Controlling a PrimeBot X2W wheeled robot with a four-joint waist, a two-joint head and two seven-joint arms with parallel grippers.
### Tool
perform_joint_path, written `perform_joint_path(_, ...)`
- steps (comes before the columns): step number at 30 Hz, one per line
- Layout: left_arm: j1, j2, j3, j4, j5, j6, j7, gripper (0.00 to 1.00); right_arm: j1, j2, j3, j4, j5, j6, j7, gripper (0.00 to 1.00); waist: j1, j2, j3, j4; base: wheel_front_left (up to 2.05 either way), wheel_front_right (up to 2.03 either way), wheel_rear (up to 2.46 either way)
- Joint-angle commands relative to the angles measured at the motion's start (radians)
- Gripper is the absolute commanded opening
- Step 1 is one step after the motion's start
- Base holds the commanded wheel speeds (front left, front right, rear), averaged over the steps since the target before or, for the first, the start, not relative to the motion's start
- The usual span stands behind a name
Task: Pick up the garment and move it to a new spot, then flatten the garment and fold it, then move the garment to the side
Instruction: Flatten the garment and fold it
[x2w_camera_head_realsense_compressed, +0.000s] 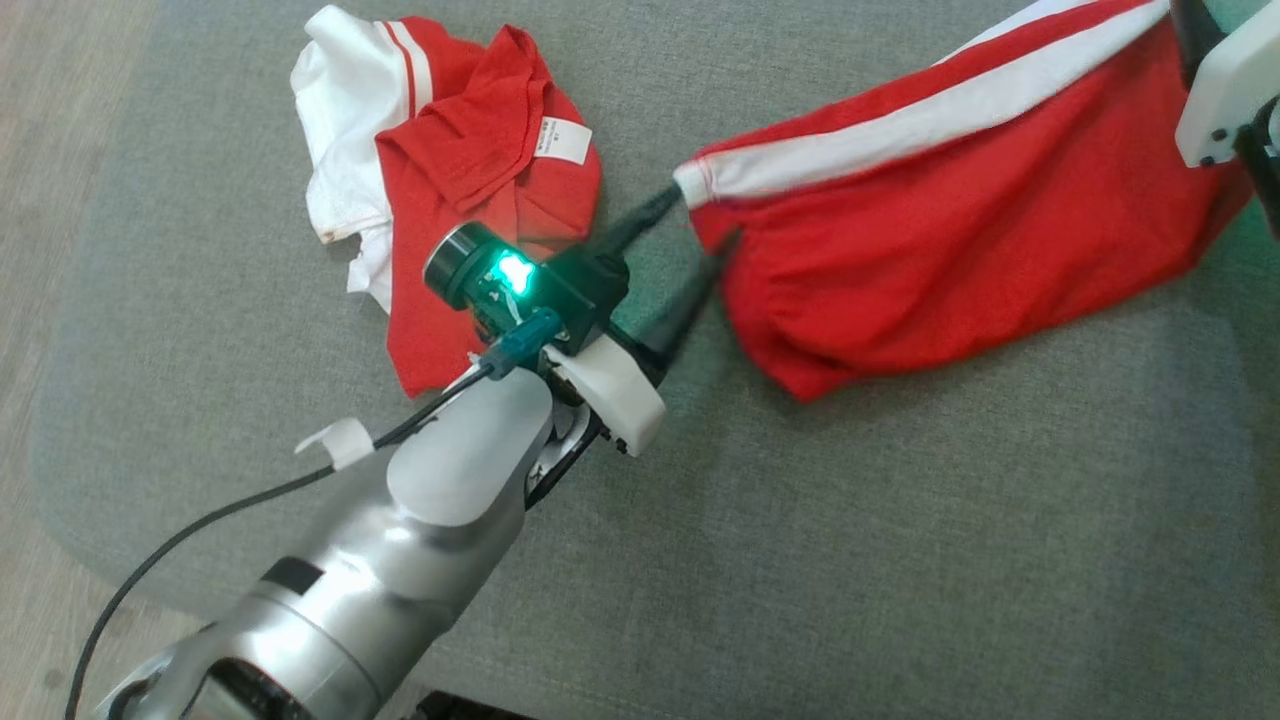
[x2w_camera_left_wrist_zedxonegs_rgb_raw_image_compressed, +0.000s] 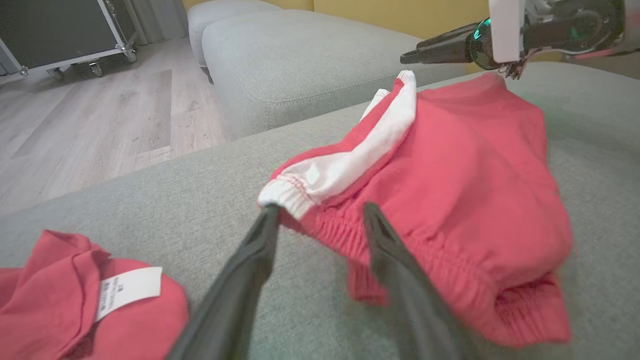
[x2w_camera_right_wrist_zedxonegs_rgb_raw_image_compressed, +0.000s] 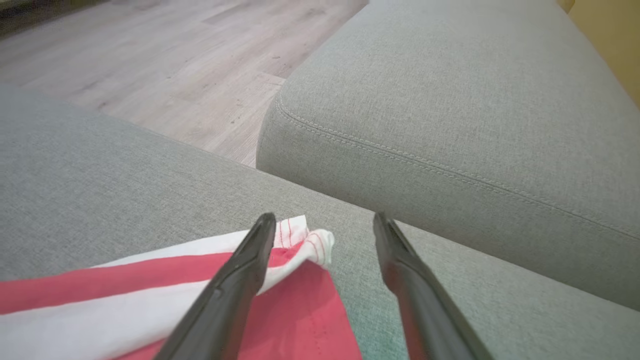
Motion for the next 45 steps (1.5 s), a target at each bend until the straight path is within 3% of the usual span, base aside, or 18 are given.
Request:
perform_joint_path(1,-0.045,0.014,0.019,-0.011,-0.008,-0.002,-0.006,1.00,-0.027,0.018,-0.002,-0.008,-0.001,-0.001,-0.031,1.00,-0.0001,0.0000,-0.004,-0.002,0.00,0.00,0.00)
perform_joint_path(7,-0.048,0.018,0.046,0.006,-0.014,0.026,-0.017,1.00,-0.023,0.062,-0.022,0.026,0.016,-0.001,-0.132,1.00,-0.0001,0.0000,-0.047,-0.040,0.00,0.00,0.00)
perform_joint_path(14,-0.003,0.091,0.168,-0.098,-0.014,0.100,-0.021,1.00,0.010,0.094,-0.058,-0.030,0.088,-0.001,-0.205,1.00,-0.0001,0.0000,-0.134,-0.128,0.00,0.00,0.00)
perform_joint_path(21,0.126,0.150,0.343,-0.303,0.021,0.173,-0.021,1.00,0.140,0.069,-0.144,-0.236,0.099,-0.001,-0.215,1.00,-0.0001,0.0000,-0.229,-0.214,0.00,0.00,0.00)
perform_joint_path(25,0.213,0.171,0.408,-0.366,0.044,0.193,-0.021,1.00,0.272,0.088,-0.223,-0.377,0.063,-0.001,-0.215,1.00,-0.0001,0.0000,-0.281,-0.265,0.00,0.00,0.00)
perform_joint_path(34,0.449,0.180,0.536,-0.503,0.090,0.190,-0.022,1.00,0.602,0.219,-0.340,-0.592,-0.060,-0.001,-0.215,1.00,-0.0001,0.0000,-0.365,-0.362,0.00,0.00,0.00)
perform_joint_path(37,0.538,0.160,0.572,-0.527,0.113,0.189,-0.022,1.00,0.703,0.274,-0.371,-0.637,-0.105,-0.001,-0.215,1.00,-0.0001,0.0000,-0.381,-0.377,0.00,0.00,0.00)
perform_joint_path(45,0.660,0.097,0.633,-0.535,0.148,0.150,-0.022,1.00,0.844,0.341,-0.422,-0.705,-0.163,-0.001,-0.215,1.00,-0.0001,0.0000,-0.387,-0.383,0.00,0.00,0.00)
